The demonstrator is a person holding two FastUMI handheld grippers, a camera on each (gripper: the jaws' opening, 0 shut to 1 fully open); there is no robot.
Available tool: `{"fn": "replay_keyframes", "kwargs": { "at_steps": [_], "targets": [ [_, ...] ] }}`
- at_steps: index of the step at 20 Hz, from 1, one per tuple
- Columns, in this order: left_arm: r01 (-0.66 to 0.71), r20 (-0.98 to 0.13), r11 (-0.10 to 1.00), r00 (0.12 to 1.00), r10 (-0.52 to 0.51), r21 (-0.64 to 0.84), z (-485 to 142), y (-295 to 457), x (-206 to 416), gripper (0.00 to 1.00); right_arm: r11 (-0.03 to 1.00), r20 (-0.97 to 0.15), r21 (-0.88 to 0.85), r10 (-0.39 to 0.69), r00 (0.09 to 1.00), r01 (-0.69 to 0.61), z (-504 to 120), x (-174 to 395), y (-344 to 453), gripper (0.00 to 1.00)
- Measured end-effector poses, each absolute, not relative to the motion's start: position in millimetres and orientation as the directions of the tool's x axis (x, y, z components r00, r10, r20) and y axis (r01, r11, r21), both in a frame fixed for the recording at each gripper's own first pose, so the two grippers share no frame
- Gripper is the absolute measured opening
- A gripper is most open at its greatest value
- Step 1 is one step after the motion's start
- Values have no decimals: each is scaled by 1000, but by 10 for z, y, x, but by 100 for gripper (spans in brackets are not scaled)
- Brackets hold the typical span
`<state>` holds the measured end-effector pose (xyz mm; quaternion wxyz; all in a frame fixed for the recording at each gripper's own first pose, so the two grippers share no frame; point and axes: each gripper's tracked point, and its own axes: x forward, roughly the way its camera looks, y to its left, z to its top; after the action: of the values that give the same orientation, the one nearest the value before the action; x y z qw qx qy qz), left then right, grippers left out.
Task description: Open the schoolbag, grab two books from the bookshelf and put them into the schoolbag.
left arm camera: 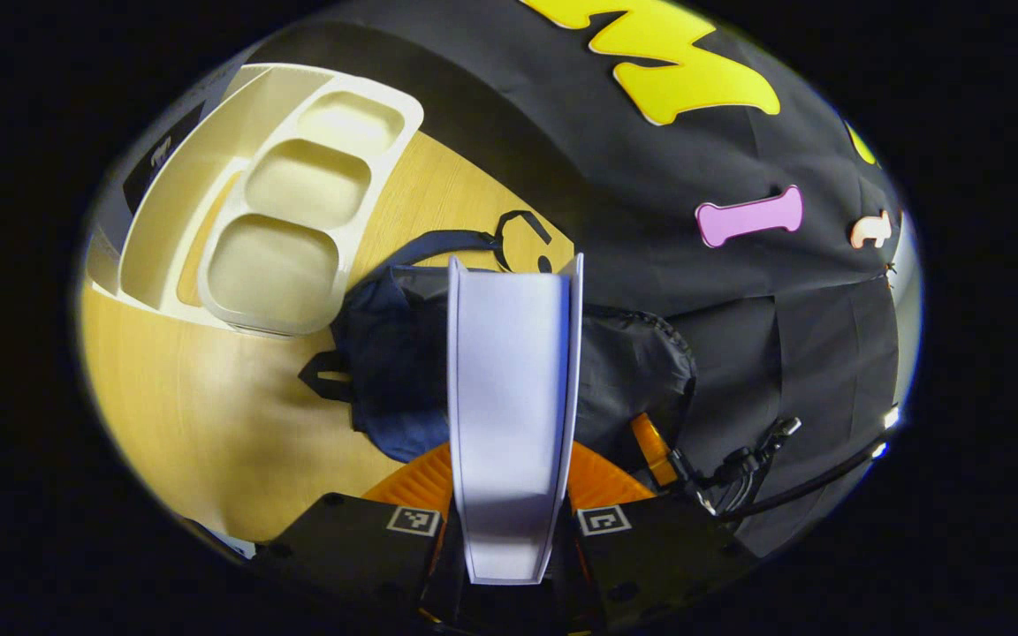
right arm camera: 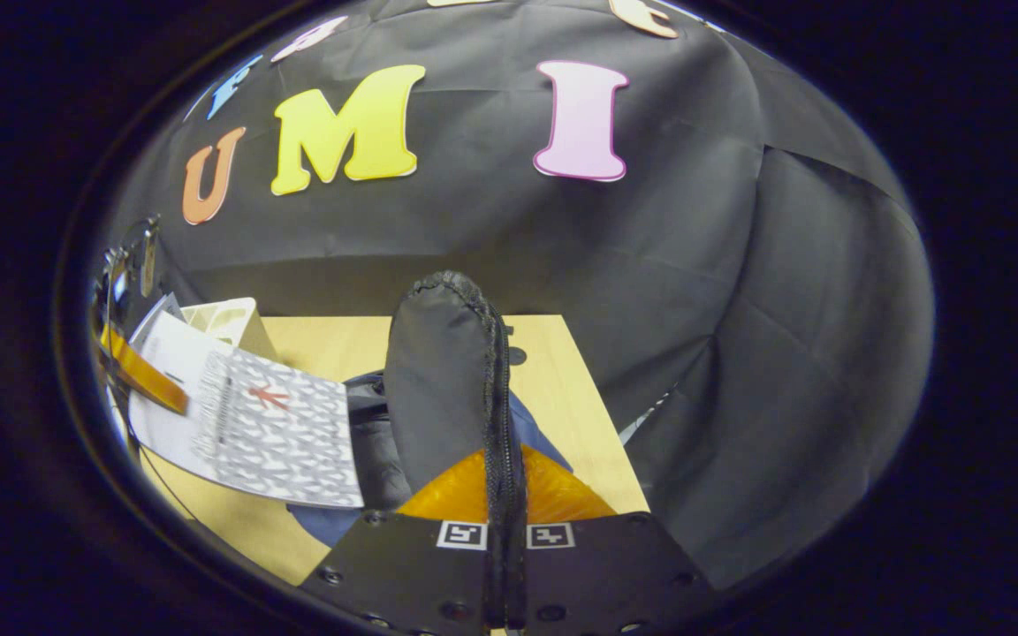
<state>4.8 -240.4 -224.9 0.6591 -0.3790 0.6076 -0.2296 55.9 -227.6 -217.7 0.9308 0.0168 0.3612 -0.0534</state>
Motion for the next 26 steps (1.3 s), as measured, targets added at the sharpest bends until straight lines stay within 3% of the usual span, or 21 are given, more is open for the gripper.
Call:
{"fn": "replay_keyframes", "kwargs": {
  "at_steps": [6, 8, 18, 24, 25, 26],
  "targets": [
    [-184, -584, 559, 132, -801, -809, -2734, -2889, -49, 42, 993, -673, -4, -87, 735, 115, -2161, 557, -2360, 1],
    [-189, -517, 489, 155, -842, -852, -2705, -3028, -32, 42, 993, -671, -6, -92, 735, 119, -2139, 556, -2384, 1],
    [-95, -419, 408, 153, -895, -908, -2965, -3755, 101, 42, 995, -642, -31, -96, 760, 99, -1900, 598, -2325, 1],
    [-203, -368, 335, 154, -917, -920, -3272, -4056, 212, 46, 995, -639, -41, -95, 764, 89, -1910, 643, -2270, 1],
    [-213, -373, 337, 160, -914, -917, -3328, -4046, 253, 40, 995, -640, -40, -93, 763, 89, -1916, 642, -2263, 1],
    [-220, -378, 341, 161, -912, -914, -3364, -4072, 276, 43, 995, -640, -37, -91, 763, 88, -1925, 647, -2245, 1]
  ]
}}
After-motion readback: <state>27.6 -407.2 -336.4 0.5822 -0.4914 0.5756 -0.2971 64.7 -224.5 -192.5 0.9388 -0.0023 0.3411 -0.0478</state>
